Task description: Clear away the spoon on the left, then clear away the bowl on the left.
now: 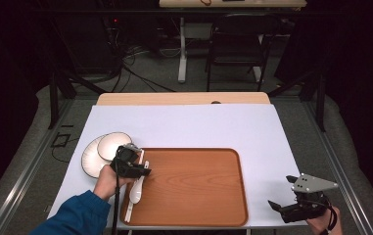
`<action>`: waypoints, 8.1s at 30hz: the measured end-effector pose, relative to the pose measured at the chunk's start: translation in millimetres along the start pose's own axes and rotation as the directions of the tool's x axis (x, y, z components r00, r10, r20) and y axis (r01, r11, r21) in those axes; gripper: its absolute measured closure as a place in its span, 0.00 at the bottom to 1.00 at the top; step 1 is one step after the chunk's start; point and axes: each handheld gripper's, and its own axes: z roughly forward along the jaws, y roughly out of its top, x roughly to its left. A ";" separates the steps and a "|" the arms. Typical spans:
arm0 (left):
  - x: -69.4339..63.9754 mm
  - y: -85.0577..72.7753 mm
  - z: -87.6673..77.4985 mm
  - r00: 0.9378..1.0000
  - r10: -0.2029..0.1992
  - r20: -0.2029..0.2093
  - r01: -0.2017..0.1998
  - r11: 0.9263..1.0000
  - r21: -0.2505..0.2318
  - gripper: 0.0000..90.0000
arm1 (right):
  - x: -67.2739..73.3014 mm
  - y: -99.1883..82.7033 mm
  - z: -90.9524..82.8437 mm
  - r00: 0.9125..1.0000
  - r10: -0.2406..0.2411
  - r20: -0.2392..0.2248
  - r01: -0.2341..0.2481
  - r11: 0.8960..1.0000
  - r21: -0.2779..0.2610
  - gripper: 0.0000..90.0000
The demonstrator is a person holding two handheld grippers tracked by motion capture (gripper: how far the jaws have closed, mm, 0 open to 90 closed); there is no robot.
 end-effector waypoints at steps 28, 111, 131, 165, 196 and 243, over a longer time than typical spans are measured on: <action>1.6 -2.6 5.3 0.997 0.019 -0.079 -0.014 0.998 0.057 0.75 | 0.4 0.1 -0.4 1.000 -0.003 0.001 0.003 1.000 0.003 0.01; -0.3 -13.5 -81.0 0.981 0.026 -0.193 -0.059 0.985 -0.164 0.06 | 1.5 1.4 -0.5 1.000 -0.022 -0.001 0.022 1.000 0.003 0.01; 37.0 -21.1 -103.9 0.953 -0.111 -0.280 0.041 0.969 -0.245 0.00 | 2.4 1.1 0.2 1.000 -0.021 -0.001 0.021 1.000 0.011 0.01; 101.7 -28.1 -67.2 0.906 -0.343 -0.250 0.287 0.929 -0.233 0.46 | 2.9 1.1 2.2 1.000 -0.024 -0.004 0.024 0.999 0.023 0.02; 118.9 -33.4 -55.9 0.856 -0.463 -0.230 0.410 0.879 -0.244 0.85 | 2.8 1.4 4.8 1.000 -0.009 -0.012 0.009 1.000 0.022 0.04; 59.6 -6.9 -88.0 0.930 -0.236 -0.281 0.105 0.905 -0.411 0.91 | -8.4 25.2 9.8 0.990 0.128 -0.057 -0.126 0.991 0.041 0.00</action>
